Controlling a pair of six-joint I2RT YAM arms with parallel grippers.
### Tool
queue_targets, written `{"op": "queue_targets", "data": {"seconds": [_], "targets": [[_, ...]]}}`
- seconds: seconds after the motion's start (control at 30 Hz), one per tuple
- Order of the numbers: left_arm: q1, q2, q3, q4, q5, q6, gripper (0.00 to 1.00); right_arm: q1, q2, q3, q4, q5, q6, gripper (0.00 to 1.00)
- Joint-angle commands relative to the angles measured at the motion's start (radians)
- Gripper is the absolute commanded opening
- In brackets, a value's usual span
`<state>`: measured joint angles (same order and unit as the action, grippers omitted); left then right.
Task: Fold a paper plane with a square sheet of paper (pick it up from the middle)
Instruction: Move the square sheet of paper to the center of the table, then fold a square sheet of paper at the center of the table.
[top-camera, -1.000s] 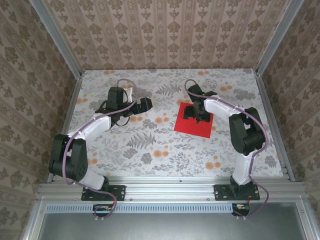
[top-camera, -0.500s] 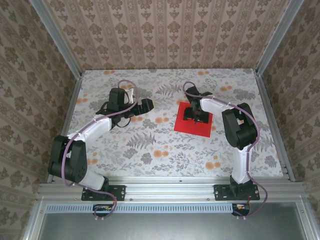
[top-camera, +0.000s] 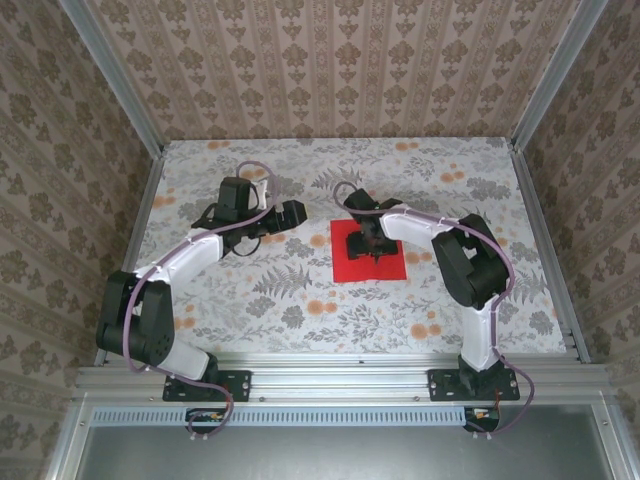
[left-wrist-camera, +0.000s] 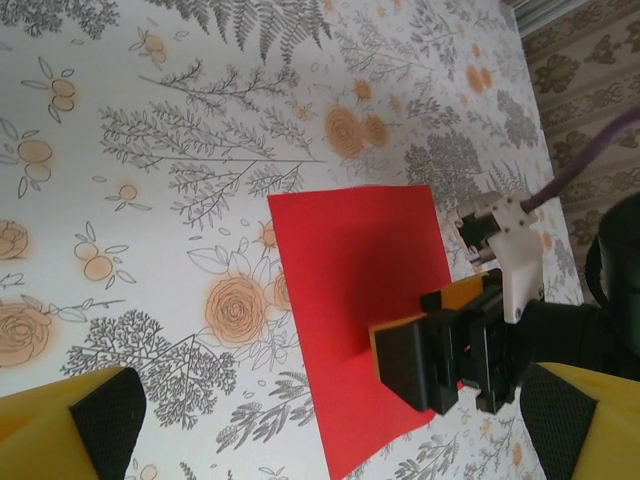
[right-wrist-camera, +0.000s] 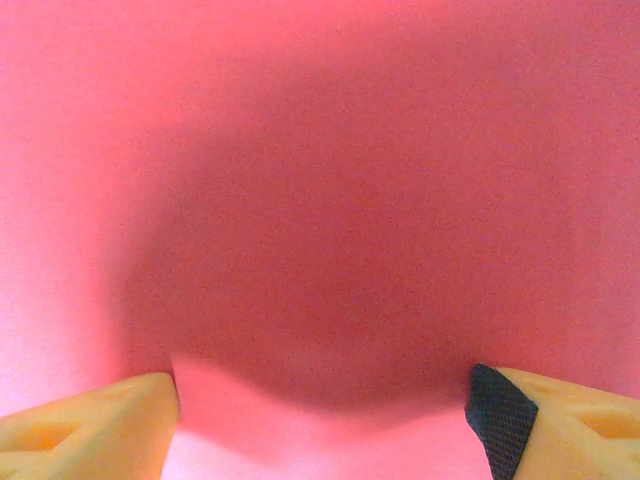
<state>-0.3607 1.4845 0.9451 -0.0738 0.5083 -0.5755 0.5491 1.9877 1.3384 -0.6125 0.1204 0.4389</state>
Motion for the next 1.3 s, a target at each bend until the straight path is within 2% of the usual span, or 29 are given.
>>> {"op": "queue_targets", "data": {"seconds": [0.0, 0.3, 0.5, 0.93, 1.27], "targets": [[-0.007, -0.043, 0.026, -0.067, -0.020, 0.039, 1.00, 0.040, -0.009, -0.058, -0.023, -0.048, -0.043, 0.81], [-0.004, -0.051, 0.032, -0.116, -0.017, 0.049, 1.00, 0.049, -0.090, -0.028, -0.045, -0.021, 0.045, 0.83], [-0.004, -0.077, 0.023, -0.164, -0.025, 0.065, 1.00, 0.051, -0.165, -0.053, -0.034, 0.001, 0.116, 0.88], [-0.016, -0.152, -0.096, -0.131, -0.008, 0.010, 1.00, 0.071, -0.037, -0.012, -0.012, 0.039, 0.118, 0.91], [-0.023, -0.148, -0.123, -0.109, -0.005, 0.001, 1.00, 0.072, 0.024, 0.042, -0.027, 0.053, 0.087, 0.92]]}}
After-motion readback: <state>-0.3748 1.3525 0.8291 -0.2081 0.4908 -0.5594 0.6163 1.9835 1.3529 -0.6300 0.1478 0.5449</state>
